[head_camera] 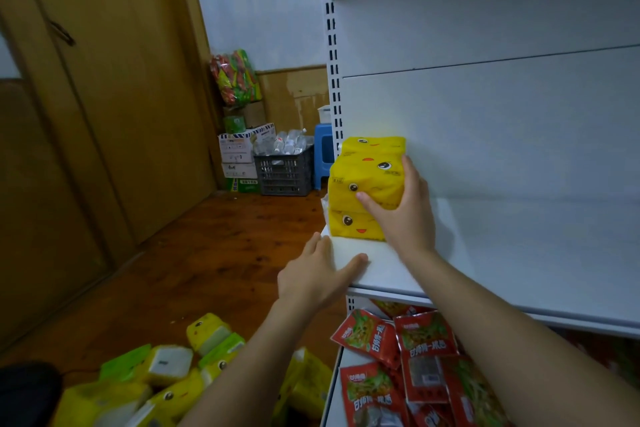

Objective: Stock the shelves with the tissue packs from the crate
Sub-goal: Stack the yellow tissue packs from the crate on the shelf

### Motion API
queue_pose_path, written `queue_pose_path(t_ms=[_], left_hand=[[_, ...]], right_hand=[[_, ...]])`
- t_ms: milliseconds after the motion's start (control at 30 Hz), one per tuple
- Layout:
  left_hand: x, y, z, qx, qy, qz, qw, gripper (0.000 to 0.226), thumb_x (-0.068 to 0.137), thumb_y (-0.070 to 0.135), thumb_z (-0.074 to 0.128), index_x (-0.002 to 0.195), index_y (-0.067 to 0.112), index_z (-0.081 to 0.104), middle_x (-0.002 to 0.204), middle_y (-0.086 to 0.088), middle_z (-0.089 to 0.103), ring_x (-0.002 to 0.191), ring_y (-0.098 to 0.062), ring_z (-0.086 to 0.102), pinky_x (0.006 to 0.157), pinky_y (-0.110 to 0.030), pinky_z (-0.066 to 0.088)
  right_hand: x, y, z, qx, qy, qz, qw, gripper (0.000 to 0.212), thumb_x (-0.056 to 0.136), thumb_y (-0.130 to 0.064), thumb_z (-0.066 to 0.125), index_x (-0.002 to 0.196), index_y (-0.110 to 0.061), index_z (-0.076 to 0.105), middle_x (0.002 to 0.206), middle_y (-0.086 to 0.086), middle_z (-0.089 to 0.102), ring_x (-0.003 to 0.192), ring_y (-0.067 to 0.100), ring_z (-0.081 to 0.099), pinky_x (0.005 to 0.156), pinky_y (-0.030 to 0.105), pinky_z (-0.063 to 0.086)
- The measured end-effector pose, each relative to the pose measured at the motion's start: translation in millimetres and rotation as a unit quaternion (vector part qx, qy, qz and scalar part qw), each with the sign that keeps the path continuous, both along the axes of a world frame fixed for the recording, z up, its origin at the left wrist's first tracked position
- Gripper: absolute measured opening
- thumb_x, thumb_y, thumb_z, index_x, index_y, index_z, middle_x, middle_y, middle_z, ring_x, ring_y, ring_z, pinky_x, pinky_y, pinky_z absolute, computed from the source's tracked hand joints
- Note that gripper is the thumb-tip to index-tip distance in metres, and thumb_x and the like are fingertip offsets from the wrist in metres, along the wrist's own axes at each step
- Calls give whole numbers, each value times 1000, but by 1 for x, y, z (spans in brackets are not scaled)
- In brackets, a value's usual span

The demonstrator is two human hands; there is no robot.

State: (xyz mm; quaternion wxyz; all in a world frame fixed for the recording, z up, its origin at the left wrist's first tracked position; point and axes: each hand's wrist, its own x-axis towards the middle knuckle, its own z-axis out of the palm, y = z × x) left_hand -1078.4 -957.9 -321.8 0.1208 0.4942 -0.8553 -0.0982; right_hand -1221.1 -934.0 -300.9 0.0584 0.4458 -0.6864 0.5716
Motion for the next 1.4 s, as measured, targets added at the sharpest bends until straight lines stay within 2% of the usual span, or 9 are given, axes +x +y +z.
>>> queue_pose_path(t_ms=[367, 533, 800, 933, 1033, 1100, 1167, 1300, 1400], left_hand=[[0, 0, -3, -15, -4, -1, 1000, 80, 87, 71, 24, 148, 20, 20, 159, 4, 9, 134, -26, 38, 95, -36, 40], [0, 0, -4, -21, -7, 2, 1000, 78, 88, 70, 23, 148, 21, 20, 159, 4, 10, 133, -26, 39, 93, -36, 40], [-1, 1, -4, -24, 0, 8, 1000, 73, 90, 67, 24, 148, 21, 21, 159, 4, 10, 133, -26, 39, 96, -36, 40], [1, 5, -1, -23, 1, 8, 1000, 72, 91, 65, 23, 148, 21, 22, 159, 4, 10, 134, -25, 37, 97, -37, 40], [12, 8, 1, -17, 22, -3, 1000, 70, 91, 65, 25, 146, 21, 27, 156, 2, 19, 135, -21, 36, 99, -40, 38], [28, 13, -1, -15, 69, -8, 997, 65, 92, 62, 27, 141, 20, 36, 148, -1, 37, 127, -19, 42, 94, -36, 40], [51, 17, -9, -1, 128, 12, 992, 66, 91, 62, 29, 141, 21, 36, 146, -2, 41, 129, -19, 42, 100, -38, 39], [114, 25, -38, 42, 197, 75, 977, 63, 91, 60, 33, 142, 22, 36, 143, -4, 46, 128, -25, 46, 103, -43, 39], [171, 29, -69, 69, 220, 135, 964, 53, 96, 50, 35, 135, 16, 47, 131, -8, 56, 116, -28, 55, 98, -37, 43]], right_hand=[[-2, -3, -2, 9, 6, -12, 1000, 101, 75, -56, 64, 149, -27, 2, 151, 2, 30, 132, 25, 37, 96, 44, 42], [-2, -2, -5, -18, -24, 19, 999, 101, 79, -40, 69, 149, -22, -1, 148, 8, 26, 131, 27, 38, 97, 48, 44], [-4, 1, -4, -7, -21, 13, 1000, 99, 78, -50, 65, 149, -21, 2, 148, 7, 33, 132, 26, 38, 100, 46, 43], [0, 9, -2, -3, -8, 8, 1000, 100, 78, -49, 67, 149, -20, 3, 152, 6, 24, 137, 26, 29, 105, 43, 35], [2, 19, 1, -23, 14, 6, 1000, 100, 77, -49, 67, 149, -19, 4, 155, 6, 17, 141, 24, 21, 111, 44, 29], [8, 30, 0, -47, 41, -1, 998, 99, 78, -50, 67, 149, -17, 7, 156, 5, 15, 142, 22, 17, 114, 43, 23], [24, 43, -2, -84, 75, 2, 994, 98, 77, -54, 64, 148, -15, 9, 155, 7, 17, 142, 19, 16, 115, 42, 21], [93, 59, -16, -114, 156, 107, 975, 93, 76, -53, 60, 146, -21, 9, 152, 0, 20, 137, 7, 14, 110, 29, 21], [157, 62, -44, -72, 110, 233, 964, 92, 78, -45, 67, 144, -37, 4, 147, -15, 16, 138, 3, 16, 110, 27, 26]])
